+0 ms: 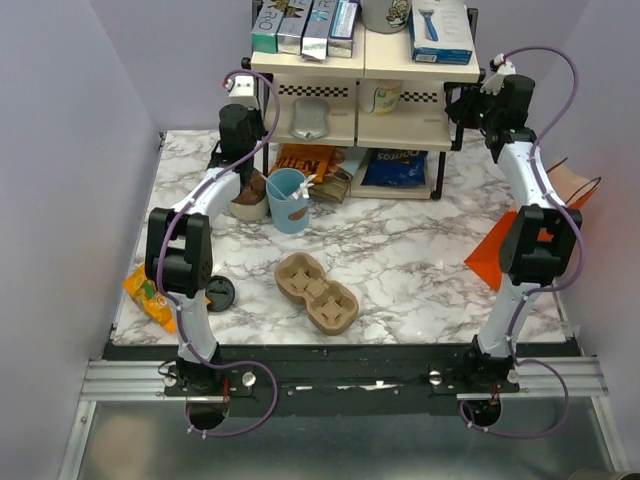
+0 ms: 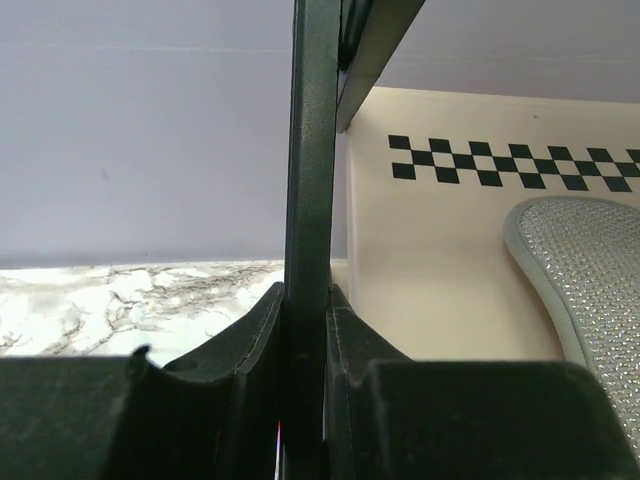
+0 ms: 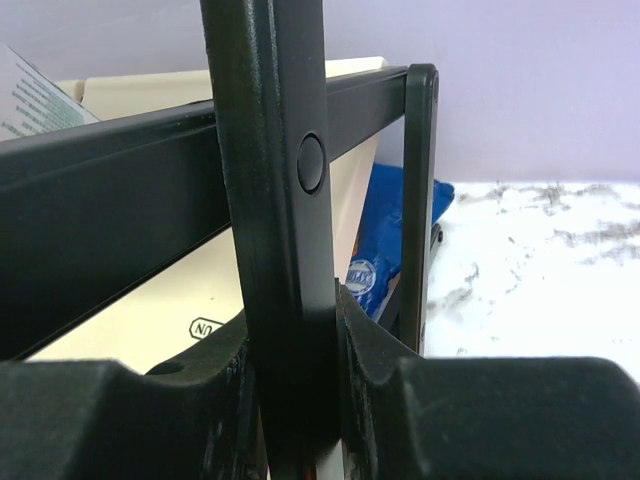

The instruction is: Pack the takeout coffee

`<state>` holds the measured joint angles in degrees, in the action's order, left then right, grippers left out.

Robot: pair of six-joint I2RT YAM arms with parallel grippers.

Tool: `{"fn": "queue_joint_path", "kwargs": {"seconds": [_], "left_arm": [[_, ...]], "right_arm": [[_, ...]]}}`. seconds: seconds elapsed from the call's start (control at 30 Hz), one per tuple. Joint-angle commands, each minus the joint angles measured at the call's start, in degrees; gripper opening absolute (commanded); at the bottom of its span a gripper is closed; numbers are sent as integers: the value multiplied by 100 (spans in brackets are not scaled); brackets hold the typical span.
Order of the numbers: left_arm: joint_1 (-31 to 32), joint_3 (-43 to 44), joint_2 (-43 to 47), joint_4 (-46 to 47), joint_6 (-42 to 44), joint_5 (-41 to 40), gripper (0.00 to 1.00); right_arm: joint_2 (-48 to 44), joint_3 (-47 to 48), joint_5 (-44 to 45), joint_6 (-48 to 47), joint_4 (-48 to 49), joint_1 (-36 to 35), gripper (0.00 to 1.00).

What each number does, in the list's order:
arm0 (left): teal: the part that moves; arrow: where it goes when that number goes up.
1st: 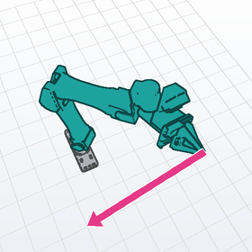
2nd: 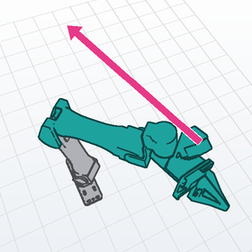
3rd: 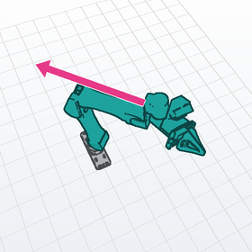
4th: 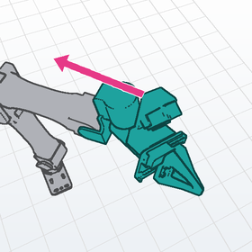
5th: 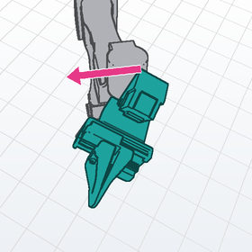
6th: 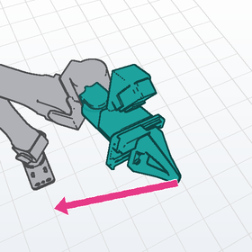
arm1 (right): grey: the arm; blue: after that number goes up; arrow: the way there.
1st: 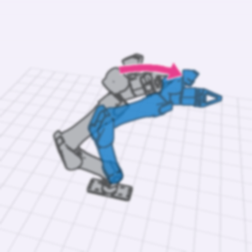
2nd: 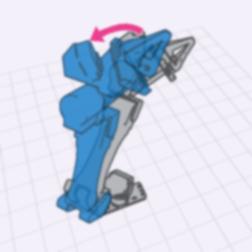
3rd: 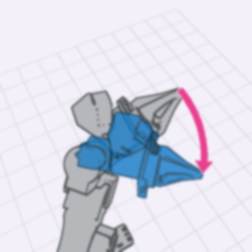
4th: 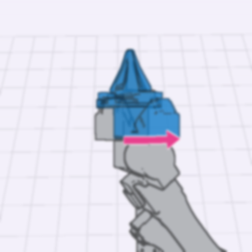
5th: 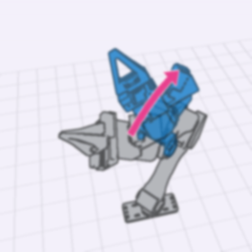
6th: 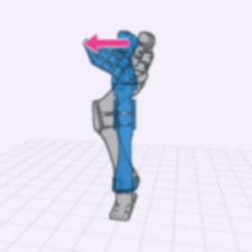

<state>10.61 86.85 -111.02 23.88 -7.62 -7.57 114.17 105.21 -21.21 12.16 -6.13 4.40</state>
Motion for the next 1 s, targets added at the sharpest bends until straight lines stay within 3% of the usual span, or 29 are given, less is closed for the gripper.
{"fn": "queue_joint_path", "kwargs": {"seconds": [0.0,0.17,0.23,0.3,0.43,0.47,0.5,0.57,0.6,0.67,0.7,0.87,0.97], "left_arm": [[-156,-36,178,187,-354,-271,0],[-165,174,81,20,-460,-262,0],[-165,175,107,20,-477,-323,9],[-165,105,186,38,-513,-324,25],[-165,52,300,82,-557,-184,33],[-165,60,335,82,-583,-148,35],[-165,43,388,82,-627,-113,48],[-165,8,476,73,-697,-78,58],[-165,-1,520,73,-741,-60,67],[-165,-28,643,55,-759,-25,76],[-165,-54,722,55,-759,1,84],[-165,-19,889,-103,-811,72,99],[-165,-54,1021,-120,-838,81,99]], "right_arm": [[149,719,-121,-276,639,-150,4],[544,1361,21,-373,315,-150,8],[510,1283,20,-355,314,-150,12],[440,1187,91,-381,341,-150,23],[46,924,222,-154,288,-133,51],[-60,809,214,-153,314,-133,64],[-157,704,223,-153,340,-133,70],[-473,423,380,-118,384,-133,85],[-570,352,416,-135,385,-133,88],[-755,133,486,-162,385,-133,97],[-956,36,495,-179,393,-133,99],[-1414,-325,460,-346,393,-124,100],[-1573,-448,460,-416,393,-115,100]]}}
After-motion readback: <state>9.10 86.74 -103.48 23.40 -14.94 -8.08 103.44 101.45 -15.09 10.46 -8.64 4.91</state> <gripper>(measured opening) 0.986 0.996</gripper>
